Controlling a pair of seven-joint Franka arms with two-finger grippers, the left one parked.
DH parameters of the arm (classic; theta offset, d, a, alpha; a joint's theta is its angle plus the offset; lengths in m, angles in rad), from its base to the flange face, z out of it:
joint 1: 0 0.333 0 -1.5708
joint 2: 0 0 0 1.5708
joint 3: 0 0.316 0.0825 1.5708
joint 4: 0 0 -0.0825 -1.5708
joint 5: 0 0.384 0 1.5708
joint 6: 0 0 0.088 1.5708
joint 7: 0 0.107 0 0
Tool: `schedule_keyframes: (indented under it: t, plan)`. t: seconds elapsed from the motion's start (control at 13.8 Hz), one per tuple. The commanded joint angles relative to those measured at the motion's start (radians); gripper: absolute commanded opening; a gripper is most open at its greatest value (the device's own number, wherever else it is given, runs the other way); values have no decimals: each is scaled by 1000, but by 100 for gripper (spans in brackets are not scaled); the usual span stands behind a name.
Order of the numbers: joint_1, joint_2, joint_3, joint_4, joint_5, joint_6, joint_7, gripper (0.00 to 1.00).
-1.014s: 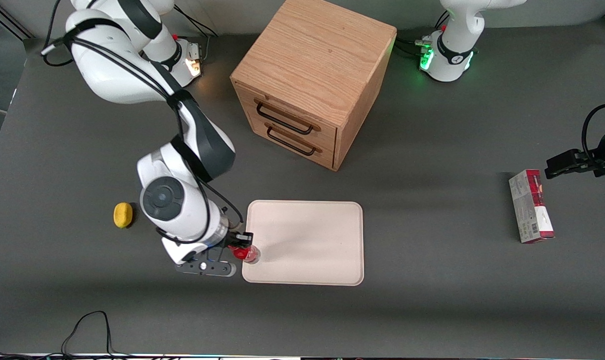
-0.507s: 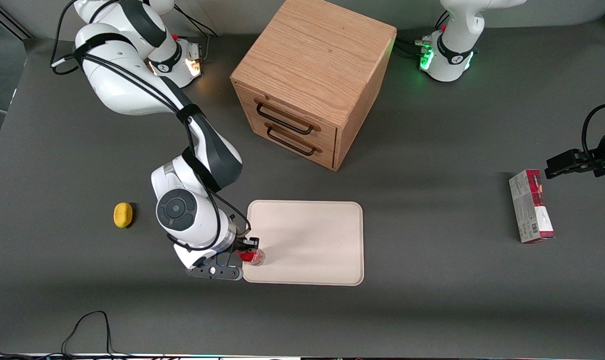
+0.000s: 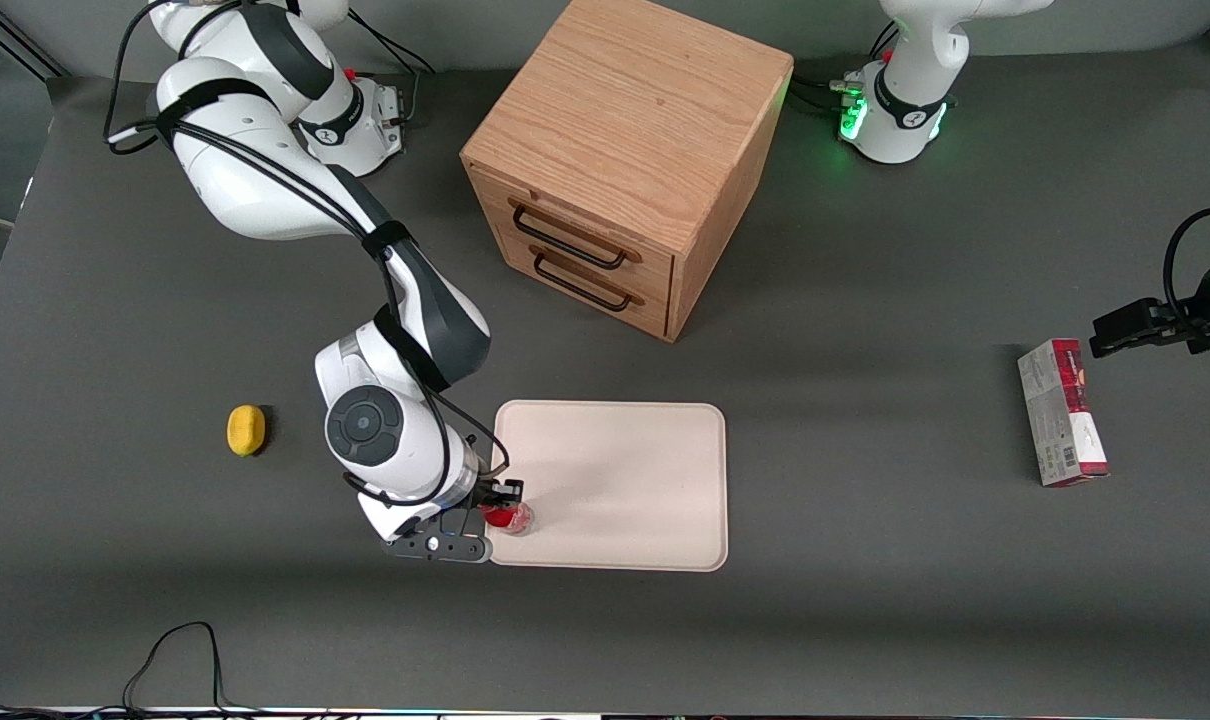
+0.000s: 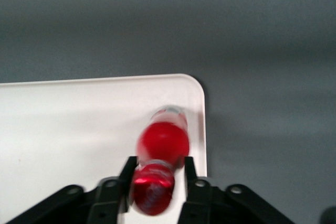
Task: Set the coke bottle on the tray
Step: 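Open the right gripper and raise it away from the bottle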
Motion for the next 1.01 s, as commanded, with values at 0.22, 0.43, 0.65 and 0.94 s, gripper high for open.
schedule_keyframes:
  t: [0.22,0.43,0.65,0.94]
  plan:
    - [8,-37,4,-36,-79,33,50,100]
    - [10,-127,-1,-128,-80,20,43,100]
    - [5,-294,-39,-263,-6,-32,-26,100]
    - [-31,-549,-200,-444,255,-127,-294,100]
